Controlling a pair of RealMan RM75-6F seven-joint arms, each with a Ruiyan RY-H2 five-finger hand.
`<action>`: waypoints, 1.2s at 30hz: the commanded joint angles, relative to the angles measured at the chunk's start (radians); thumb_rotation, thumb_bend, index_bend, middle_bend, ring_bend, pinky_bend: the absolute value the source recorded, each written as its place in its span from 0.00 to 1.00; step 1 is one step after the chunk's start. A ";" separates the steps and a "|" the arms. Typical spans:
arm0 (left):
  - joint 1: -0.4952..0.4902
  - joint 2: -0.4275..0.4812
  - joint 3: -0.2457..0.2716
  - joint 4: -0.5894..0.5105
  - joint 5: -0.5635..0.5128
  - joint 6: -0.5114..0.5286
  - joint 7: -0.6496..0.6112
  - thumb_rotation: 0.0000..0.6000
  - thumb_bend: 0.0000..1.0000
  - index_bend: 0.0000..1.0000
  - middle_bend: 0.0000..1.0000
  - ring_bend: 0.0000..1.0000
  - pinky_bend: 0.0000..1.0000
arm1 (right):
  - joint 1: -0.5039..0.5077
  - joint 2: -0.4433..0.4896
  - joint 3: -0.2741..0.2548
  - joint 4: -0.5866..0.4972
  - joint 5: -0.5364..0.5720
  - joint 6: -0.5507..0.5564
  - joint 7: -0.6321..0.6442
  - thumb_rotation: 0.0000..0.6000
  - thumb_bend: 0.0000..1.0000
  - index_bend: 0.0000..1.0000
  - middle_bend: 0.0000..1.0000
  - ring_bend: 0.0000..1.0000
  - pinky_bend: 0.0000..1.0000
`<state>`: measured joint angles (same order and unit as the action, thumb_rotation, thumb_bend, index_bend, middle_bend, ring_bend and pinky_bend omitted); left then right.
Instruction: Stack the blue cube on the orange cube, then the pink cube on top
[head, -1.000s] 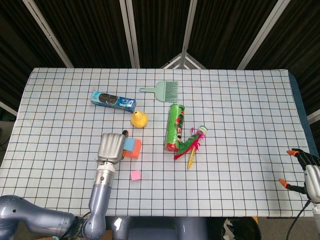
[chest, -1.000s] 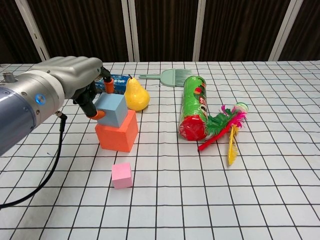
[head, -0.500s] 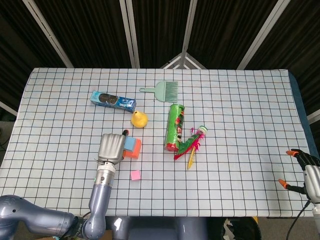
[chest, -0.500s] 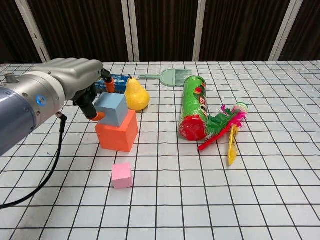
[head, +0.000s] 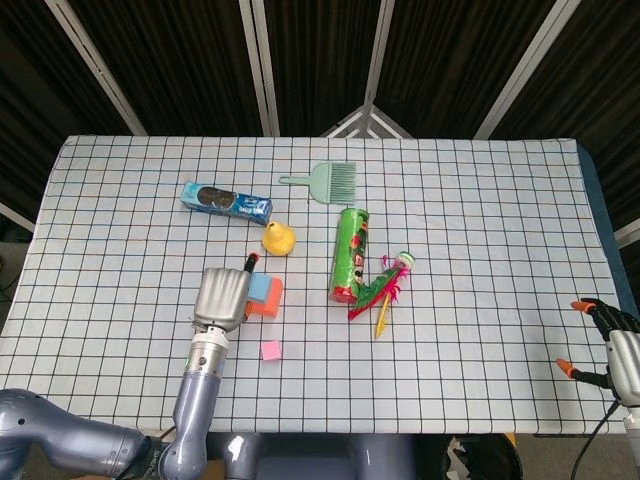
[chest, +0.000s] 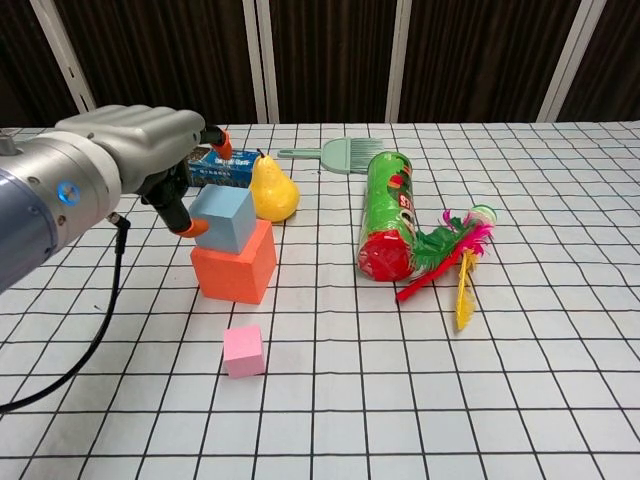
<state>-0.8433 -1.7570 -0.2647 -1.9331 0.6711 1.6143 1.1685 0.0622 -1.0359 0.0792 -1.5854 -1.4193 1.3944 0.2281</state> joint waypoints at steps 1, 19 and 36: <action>0.021 0.056 0.024 -0.127 0.078 0.047 -0.004 1.00 0.32 0.19 0.83 0.72 0.88 | -0.001 0.000 0.000 -0.001 0.000 0.003 0.001 1.00 0.17 0.25 0.20 0.19 0.18; 0.211 0.216 0.342 -0.345 0.308 0.118 -0.054 1.00 0.32 0.23 0.83 0.73 0.88 | -0.004 0.003 0.001 -0.006 0.001 0.009 0.002 1.00 0.17 0.25 0.20 0.19 0.18; 0.227 0.075 0.354 -0.141 0.213 -0.028 -0.029 1.00 0.29 0.25 0.84 0.74 0.90 | 0.004 -0.002 0.000 -0.004 0.005 -0.009 -0.010 1.00 0.17 0.25 0.20 0.19 0.18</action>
<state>-0.6230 -1.6681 0.0809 -2.0845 0.8841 1.5926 1.1350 0.0663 -1.0377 0.0791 -1.5892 -1.4143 1.3851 0.2185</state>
